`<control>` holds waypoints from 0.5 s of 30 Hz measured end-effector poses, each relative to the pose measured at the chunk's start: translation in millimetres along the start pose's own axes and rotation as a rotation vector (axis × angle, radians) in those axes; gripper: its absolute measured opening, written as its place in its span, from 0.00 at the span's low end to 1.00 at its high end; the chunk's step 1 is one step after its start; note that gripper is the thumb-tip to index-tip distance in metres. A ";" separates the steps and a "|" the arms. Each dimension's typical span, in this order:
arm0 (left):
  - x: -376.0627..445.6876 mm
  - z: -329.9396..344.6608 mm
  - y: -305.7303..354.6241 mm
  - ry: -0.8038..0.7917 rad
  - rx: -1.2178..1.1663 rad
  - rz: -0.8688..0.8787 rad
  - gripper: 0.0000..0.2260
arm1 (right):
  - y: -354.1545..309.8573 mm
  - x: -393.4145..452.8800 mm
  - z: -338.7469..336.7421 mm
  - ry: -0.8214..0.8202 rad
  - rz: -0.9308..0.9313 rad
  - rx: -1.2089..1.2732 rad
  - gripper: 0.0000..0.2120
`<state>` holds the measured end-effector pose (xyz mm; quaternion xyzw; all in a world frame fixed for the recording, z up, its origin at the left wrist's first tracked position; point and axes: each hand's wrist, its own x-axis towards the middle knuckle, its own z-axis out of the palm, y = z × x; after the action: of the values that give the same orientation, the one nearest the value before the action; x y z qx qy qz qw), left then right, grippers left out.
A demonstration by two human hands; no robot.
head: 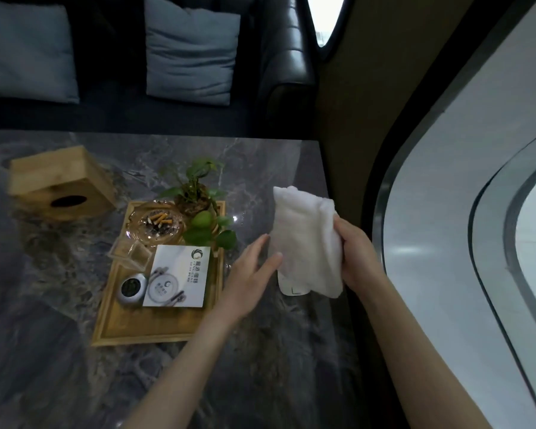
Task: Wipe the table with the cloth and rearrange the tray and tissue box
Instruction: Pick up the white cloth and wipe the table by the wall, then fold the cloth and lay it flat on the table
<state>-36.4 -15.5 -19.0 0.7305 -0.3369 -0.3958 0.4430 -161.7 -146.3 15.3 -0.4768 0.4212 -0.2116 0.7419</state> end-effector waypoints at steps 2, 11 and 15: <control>-7.6 -13.0 9.6 -0.018 -0.132 -0.031 0.32 | -6.1 -13.2 7.7 -0.024 0.062 0.191 0.14; -57.8 -81.7 -6.7 -0.117 -0.905 -0.325 0.07 | 13.8 -52.1 94.2 -0.230 0.205 0.536 0.14; -80.0 -146.6 -32.7 -0.140 -0.770 -0.363 0.29 | 31.3 -56.1 141.8 -0.283 0.310 0.566 0.20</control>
<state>60.0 120.1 16.6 0.5304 -0.0599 -0.6129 0.5826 -78.3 -16.8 38.3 -0.2073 0.3060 -0.1368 0.9191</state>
